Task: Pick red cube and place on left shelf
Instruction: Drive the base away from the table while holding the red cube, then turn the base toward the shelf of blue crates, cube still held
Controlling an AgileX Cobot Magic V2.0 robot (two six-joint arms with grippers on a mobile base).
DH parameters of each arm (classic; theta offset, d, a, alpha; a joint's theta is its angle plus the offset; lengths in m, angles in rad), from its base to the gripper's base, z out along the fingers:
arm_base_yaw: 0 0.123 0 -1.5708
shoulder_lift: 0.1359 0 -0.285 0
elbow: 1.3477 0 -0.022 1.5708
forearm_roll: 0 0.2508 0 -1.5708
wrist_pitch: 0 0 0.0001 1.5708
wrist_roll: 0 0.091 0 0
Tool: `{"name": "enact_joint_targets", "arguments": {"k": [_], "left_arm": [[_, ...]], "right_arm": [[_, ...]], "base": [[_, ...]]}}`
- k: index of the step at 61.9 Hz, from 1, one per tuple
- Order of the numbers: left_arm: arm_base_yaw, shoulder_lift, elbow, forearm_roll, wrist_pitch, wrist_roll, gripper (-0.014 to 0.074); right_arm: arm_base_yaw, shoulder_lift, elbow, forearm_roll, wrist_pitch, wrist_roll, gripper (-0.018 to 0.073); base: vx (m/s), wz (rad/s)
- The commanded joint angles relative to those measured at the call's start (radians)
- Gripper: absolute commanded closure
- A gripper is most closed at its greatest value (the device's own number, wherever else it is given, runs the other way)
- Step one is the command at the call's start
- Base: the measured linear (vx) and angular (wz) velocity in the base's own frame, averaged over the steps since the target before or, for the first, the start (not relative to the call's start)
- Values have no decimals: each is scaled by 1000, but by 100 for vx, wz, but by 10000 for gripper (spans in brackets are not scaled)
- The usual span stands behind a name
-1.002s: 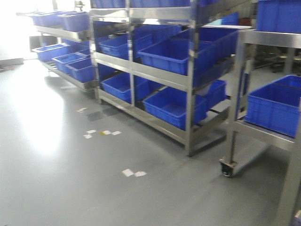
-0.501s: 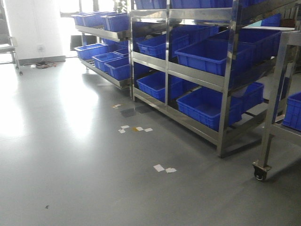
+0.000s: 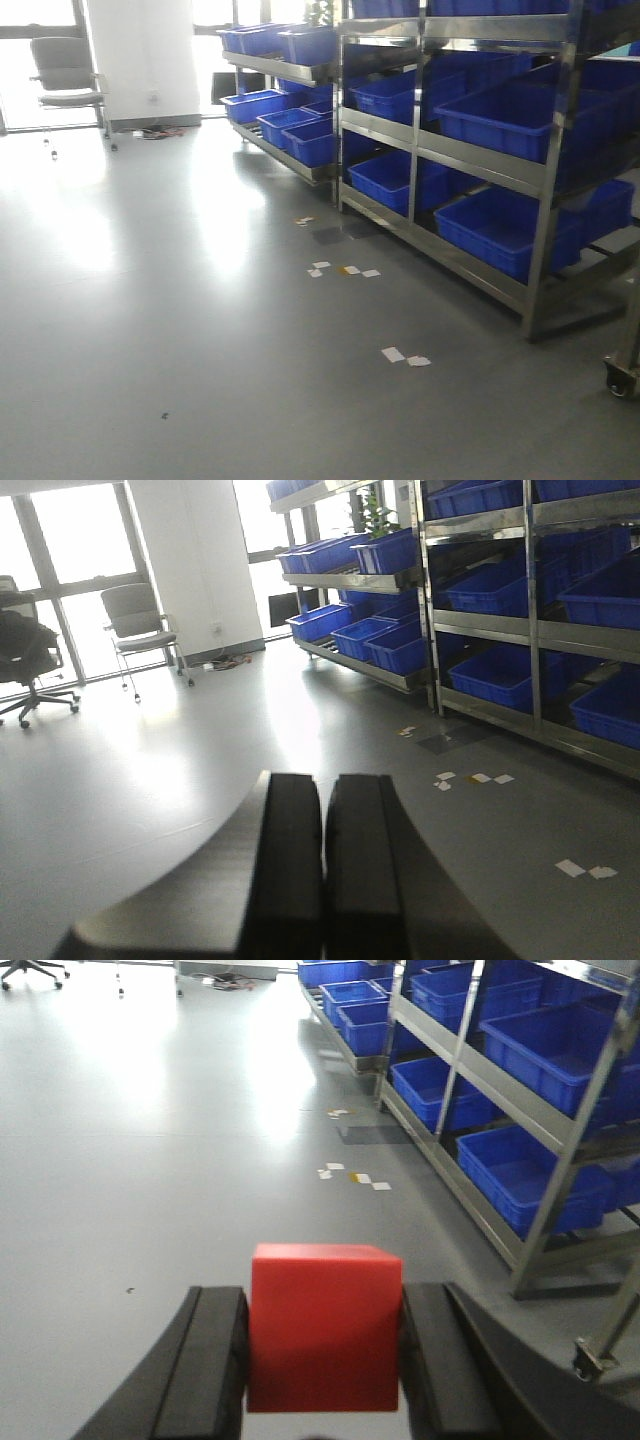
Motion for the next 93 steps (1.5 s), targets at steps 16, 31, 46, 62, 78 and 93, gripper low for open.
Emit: {"name": "enact_joint_targets", "arguments": {"k": [16, 31, 46, 62, 78, 93], "left_arm": [[-5, 0, 22, -5, -90, 1, 491], [-5, 0, 22, -5, -90, 1, 491], [-5, 0, 22, -5, -90, 1, 491], [-5, 0, 22, -5, -90, 1, 491], [-5, 0, 22, -5, -90, 1, 491], [-5, 0, 22, -5, -90, 1, 491]], "right_arm": [[-7, -1, -28, -3, -84, -6, 501], [-7, -1, -28, -3, -84, -6, 501], [-7, -1, -28, -3, -84, -6, 501], [-7, -1, -28, -3, -84, -6, 501], [-7, -1, -28, -3, -84, -6, 501], [-7, -1, -28, -3, -84, -6, 501]], "base": [[-6, 34], [-5, 43], [0, 34], [8, 33], [16, 32], [31, 17]]}}
